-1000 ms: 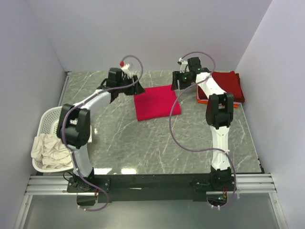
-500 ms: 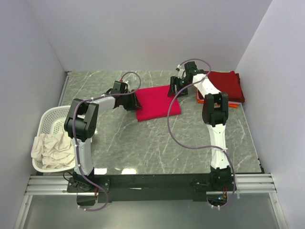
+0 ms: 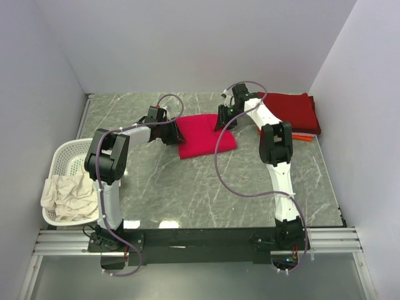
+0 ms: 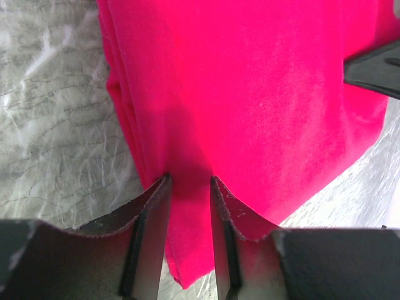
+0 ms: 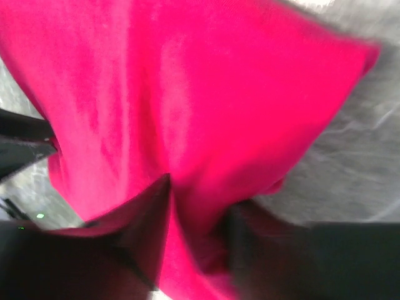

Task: Fold and stack the t-shirts
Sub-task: Neatly place the folded tshirt to the corner

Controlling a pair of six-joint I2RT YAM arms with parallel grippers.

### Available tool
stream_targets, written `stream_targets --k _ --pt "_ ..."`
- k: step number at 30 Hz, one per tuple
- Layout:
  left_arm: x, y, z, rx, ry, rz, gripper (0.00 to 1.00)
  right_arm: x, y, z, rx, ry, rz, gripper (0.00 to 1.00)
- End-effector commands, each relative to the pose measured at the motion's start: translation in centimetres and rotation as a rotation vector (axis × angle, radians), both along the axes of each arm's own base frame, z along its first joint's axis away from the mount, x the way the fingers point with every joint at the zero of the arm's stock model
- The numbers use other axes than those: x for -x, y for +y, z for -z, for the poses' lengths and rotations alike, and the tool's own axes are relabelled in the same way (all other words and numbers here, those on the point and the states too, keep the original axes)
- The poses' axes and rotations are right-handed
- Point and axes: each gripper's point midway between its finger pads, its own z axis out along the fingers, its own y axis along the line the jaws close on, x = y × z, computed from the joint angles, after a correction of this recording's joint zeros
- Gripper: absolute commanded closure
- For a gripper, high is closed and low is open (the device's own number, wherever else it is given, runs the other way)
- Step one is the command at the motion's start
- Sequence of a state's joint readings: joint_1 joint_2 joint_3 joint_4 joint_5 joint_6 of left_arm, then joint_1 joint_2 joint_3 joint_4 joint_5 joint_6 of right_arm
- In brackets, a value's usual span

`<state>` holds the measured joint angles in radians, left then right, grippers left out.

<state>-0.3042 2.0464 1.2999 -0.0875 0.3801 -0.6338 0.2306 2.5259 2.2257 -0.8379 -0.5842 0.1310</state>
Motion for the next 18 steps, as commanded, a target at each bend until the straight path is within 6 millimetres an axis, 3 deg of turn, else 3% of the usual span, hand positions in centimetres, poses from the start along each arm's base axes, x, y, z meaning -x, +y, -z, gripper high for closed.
stream_targets --k 1,2,4,5,6,8,9,10,11,12,13,14,15,18 --pt "1.6 0.9 3.2 -0.056 0.084 -0.006 0.62 0.9 0.6 1.1 0.01 0.06 0.005 0.68" --pt "1.6 0.9 2.9 -0.057 0.078 -0.008 0.62 0.5 0.2 1.1 0.04 0.039 0.014 0.86" --pt "1.2 1.1 1.0 -0.058 0.021 -0.005 0.6 -0.5 -0.7 0.2 0.074 -0.015 0.024 1.0" --pt "1.0 1.2 -0.1 -0.057 -0.008 -0.006 0.59 -1.3 -1.1 -0.8 0.096 -0.056 0.027 1.0" --pt "0.5 1.6 -2.8 -0.061 -0.077 -0.017 0.57 -2.0 -2.1 -1.2 0.163 -0.106 0.024 1.0" --pt "0.3 2.5 -5.7 -0.09 -0.152 -0.028 0.53 -3.0 -3.1 -3.4 0.232 -0.193 0.022 1.0" --pt "0.3 3.1 -9.2 -0.092 -0.229 -0.038 0.49 -3.7 -4.6 -3.8 0.338 -0.256 0.005 1.0" --pt "0.4 4.0 -10.7 -0.132 -0.26 -0.066 0.47 -3.9 -4.9 -5.9 0.387 -0.321 -0.003 1.0" --pt "0.7 4.6 -12.3 -0.15 -0.293 -0.074 0.46 -4.1 -5.6 -6.0 0.454 -0.358 -0.008 1.0" --pt "1.2 5.3 -15.7 -0.17 -0.382 -0.073 0.41 -4.5 -7.2 -6.7 0.56 -0.414 -0.021 1.0" --pt "1.5 6.2 -17.0 -0.201 -0.416 -0.09 0.38 -4.4 -7.5 -9.1 0.612 -0.483 -0.021 1.0" --pt "2.3 6.9 -17.9 -0.227 -0.429 -0.097 0.36 -4.2 -7.9 -8.7 0.657 -0.503 -0.033 1.0" --pt "3.2 7.7 -20.3 -0.246 -0.494 -0.098 0.32 -4.2 -8.4 -9.5 0.7 -0.536 -0.057 1.0" --pt "6.1 9.7 -21.4 -0.321 -0.536 -0.098 0.3 -4.0 -9.6 -12.5 0.787 -0.61 -0.036 1.0"
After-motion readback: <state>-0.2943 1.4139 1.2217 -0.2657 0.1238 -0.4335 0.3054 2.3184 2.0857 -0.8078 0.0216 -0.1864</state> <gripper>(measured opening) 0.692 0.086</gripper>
